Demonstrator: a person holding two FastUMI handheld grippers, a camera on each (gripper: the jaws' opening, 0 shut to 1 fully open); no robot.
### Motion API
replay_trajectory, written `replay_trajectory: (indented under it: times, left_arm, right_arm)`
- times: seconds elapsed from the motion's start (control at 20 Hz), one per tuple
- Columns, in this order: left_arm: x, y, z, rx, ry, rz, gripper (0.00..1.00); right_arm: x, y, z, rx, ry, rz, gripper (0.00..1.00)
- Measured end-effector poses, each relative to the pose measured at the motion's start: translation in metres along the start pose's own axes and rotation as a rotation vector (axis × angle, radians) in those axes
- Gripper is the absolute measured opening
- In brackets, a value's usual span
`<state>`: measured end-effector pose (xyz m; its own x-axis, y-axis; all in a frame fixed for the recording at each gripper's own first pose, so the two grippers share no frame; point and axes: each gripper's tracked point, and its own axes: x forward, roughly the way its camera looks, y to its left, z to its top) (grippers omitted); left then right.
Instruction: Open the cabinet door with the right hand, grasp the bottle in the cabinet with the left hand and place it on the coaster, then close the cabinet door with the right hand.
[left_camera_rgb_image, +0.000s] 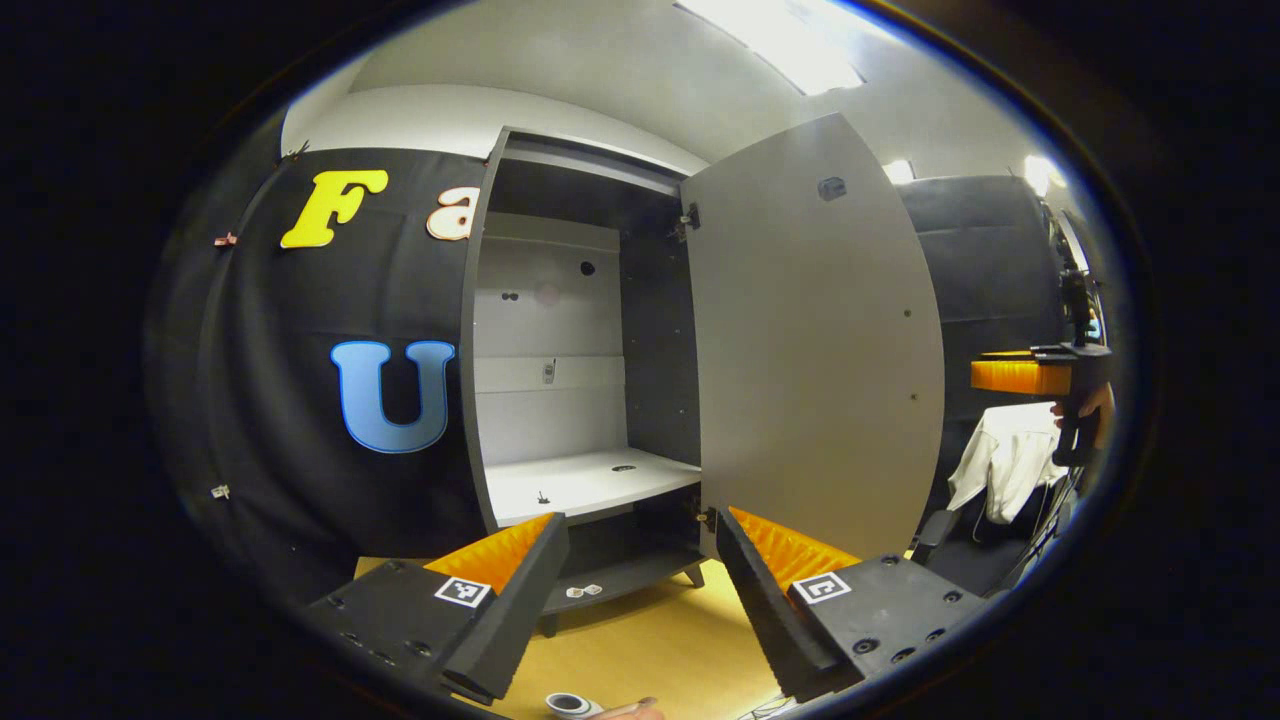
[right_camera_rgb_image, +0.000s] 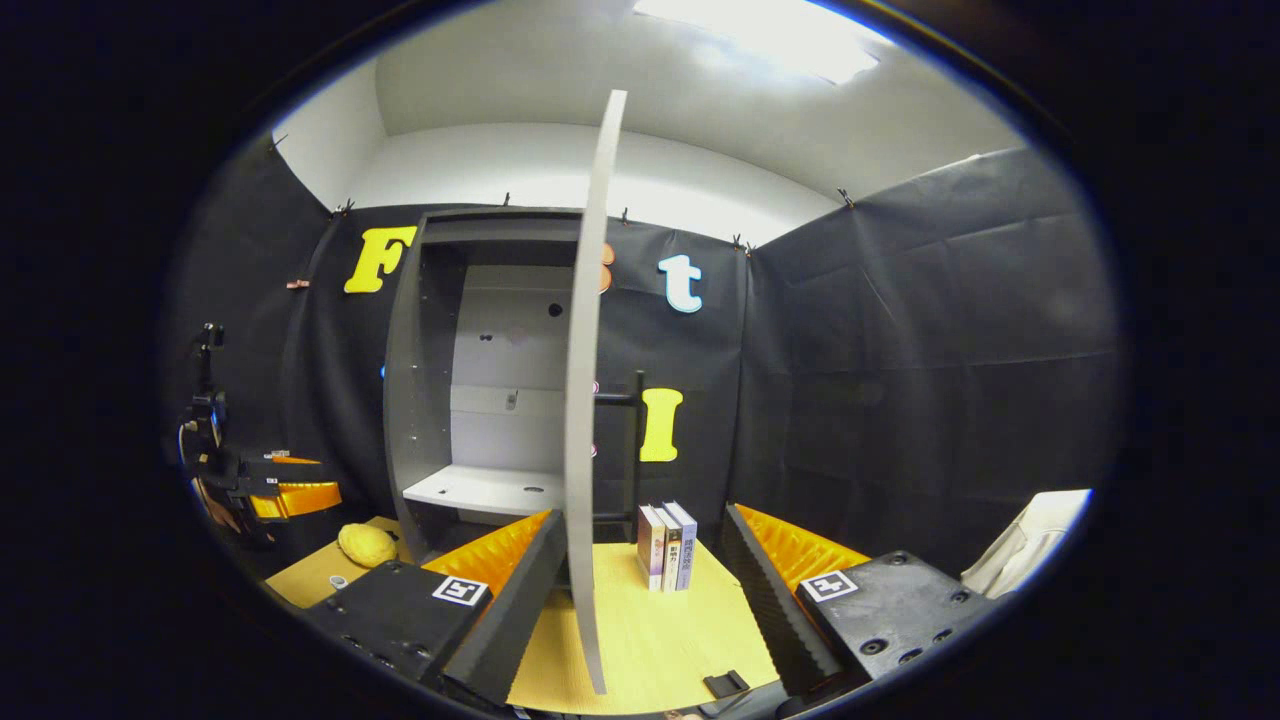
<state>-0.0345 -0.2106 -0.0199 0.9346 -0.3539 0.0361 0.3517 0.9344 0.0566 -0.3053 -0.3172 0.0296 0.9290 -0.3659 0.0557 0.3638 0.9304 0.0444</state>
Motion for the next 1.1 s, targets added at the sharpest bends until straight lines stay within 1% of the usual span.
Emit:
replay_trajectory:
  times: [0.05,0.1,0.2,0.25,0.35,0.5,0.55,0.6,0.75,0.8,0.85,0.95,1.1]
  left_arm:
    - [0.002,-0.002,0.004,0.003,-0.005,0.017,0.94]
    - [0.003,-0.002,0.006,0.008,-0.005,0.04,0.94]
    - [0.005,-0.001,0.006,0.015,-0.004,0.09,0.94]
    - [0.008,-0.001,0.007,0.014,-0.004,0.113,0.94]
    - [0.012,-0.003,0.008,0.005,-0.003,0.147,0.94]
    - [0.017,-0.008,0.009,0.007,-0.009,0.168,0.94]
    - [0.017,-0.009,0.007,0.014,-0.003,0.177,0.94]
    - [0.019,-0.009,0.005,0.019,0.001,0.18,0.94]
    - [0.025,-0.012,-0.002,0.001,0.011,0.163,0.93]
    - [0.026,-0.009,-0.002,-0.001,0.015,0.159,0.95]
    - [0.027,-0.006,-0.003,-0.001,0.019,0.157,0.93]
    - [0.025,0.0,-0.002,0.0,0.018,0.145,0.94]
    - [0.02,0.014,0.002,0.008,0.014,0.121,0.94]
  right_arm:
    - [0.009,-0.004,0.001,0.028,-0.002,0.025,0.97]
    - [0.017,-0.007,0.002,0.052,-0.006,0.055,0.94]
    - [0.035,-0.015,0.001,0.075,-0.009,0.097,0.94]
    - [0.04,-0.018,0.002,0.08,-0.015,0.12,0.97]
    - [0.054,-0.015,0.007,0.084,-0.021,0.183,0.98]
    - [0.06,-0.003,0.009,0.098,-0.012,0.284,0.98]
    - [0.061,-0.005,0.008,0.094,-0.006,0.293,0.98]
    - [0.062,-0.004,0.009,0.091,-0.005,0.303,0.96]
    - [0.059,0.005,0.013,0.076,-0.012,0.32,0.97]
    - [0.06,0.011,0.01,0.068,-0.008,0.318,0.95]
    - [0.06,0.017,0.01,0.069,-0.011,0.319,0.96]
    - [0.055,0.035,0.008,0.079,0.004,0.314,0.96]
    - [0.048,0.064,0.012,0.048,-0.004,0.315,0.96]
